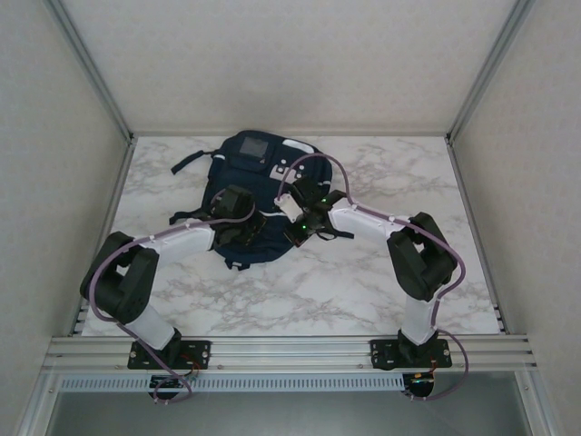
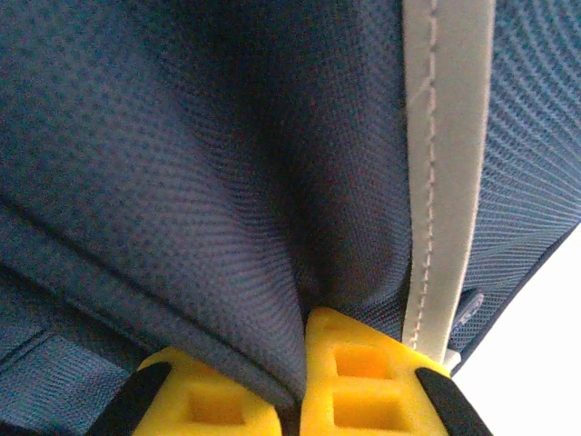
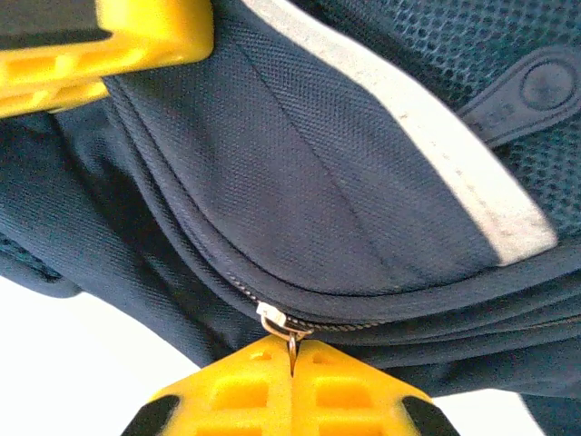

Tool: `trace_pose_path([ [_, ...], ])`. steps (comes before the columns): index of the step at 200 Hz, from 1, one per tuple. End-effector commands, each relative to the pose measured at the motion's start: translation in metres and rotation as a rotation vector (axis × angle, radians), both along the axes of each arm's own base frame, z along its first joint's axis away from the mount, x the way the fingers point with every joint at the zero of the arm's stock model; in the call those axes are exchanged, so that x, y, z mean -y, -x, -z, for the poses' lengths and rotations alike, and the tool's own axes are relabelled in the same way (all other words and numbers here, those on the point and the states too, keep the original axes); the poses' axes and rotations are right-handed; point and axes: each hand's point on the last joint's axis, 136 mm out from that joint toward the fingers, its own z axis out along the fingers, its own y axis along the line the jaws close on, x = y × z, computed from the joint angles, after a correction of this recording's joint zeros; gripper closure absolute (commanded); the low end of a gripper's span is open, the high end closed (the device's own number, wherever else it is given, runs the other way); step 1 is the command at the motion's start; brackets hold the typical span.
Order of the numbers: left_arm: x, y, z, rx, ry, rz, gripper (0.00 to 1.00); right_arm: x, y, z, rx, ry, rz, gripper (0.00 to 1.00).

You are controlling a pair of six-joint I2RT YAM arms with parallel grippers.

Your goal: Pack books, pencil case, and school supplies into a backpack

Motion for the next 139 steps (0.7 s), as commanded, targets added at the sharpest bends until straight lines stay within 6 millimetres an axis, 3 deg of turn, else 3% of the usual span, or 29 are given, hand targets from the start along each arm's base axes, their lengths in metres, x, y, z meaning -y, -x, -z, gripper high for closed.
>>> trace_pose_path([
  [1,-0.015,0.021,0.018,-0.05,-0.062,0.007,1.0,0.061,-0.012,0.018,0.008,0.282,0.014,1.0],
  [38,-0.016,0.022,0.005,-0.004,-0.076,0.03,1.0,0.087,-0.049,0.004,0.04,0.344,0.052,1.0],
  [86,-0.002,0.022,-0.006,0.013,-0.064,0.106,1.0,0.086,-0.105,-0.023,0.144,0.369,0.153,1.0],
  [116,0.008,0.02,-0.019,0.052,-0.05,0.142,1.0,0.066,-0.097,-0.031,0.102,0.223,0.176,1.0],
  [123,0.011,0.02,-0.023,0.06,-0.054,0.156,1.0,0.061,-0.093,-0.034,0.09,0.179,0.181,0.91],
  [134,0.015,0.017,-0.032,0.083,-0.06,0.18,1.0,0.055,-0.086,-0.041,0.078,0.112,0.19,0.68],
  [139,0.017,0.016,-0.037,0.096,-0.065,0.194,0.95,0.051,-0.082,-0.045,0.077,0.076,0.19,0.58],
])
